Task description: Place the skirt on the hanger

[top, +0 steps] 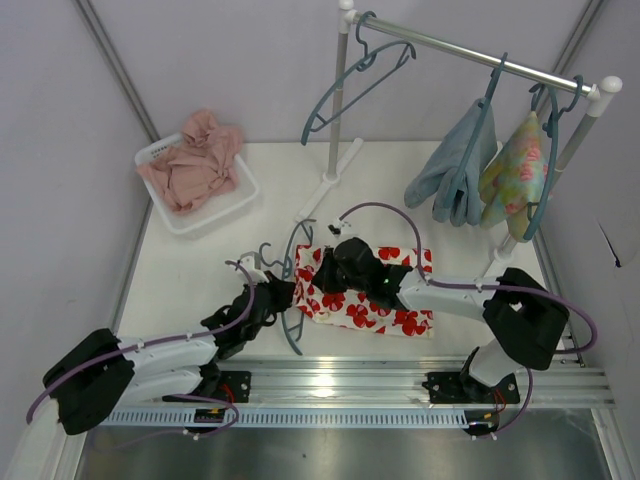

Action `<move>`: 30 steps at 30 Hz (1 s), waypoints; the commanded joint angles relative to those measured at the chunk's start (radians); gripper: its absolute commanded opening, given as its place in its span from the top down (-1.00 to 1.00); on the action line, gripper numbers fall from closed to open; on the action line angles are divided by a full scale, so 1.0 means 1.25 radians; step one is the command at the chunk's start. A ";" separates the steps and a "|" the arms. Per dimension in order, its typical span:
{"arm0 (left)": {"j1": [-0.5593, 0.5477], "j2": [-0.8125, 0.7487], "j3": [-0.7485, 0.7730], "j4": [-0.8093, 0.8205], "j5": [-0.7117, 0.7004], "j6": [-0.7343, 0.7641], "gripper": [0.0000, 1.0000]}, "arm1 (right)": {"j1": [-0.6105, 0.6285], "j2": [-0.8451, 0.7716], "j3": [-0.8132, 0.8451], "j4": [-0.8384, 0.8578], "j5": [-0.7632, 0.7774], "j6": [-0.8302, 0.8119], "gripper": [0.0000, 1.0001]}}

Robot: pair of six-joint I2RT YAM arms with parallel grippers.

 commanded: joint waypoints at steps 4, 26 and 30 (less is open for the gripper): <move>-0.007 -0.027 -0.003 0.017 -0.010 0.012 0.99 | 0.025 0.088 0.000 0.085 -0.046 0.009 1.00; -0.007 -0.041 0.018 -0.029 0.011 0.047 1.00 | 0.035 0.215 0.141 0.084 -0.085 -0.009 1.00; -0.006 -0.046 0.035 -0.049 0.013 0.081 1.00 | 0.024 0.140 0.139 -0.053 -0.003 -0.054 1.00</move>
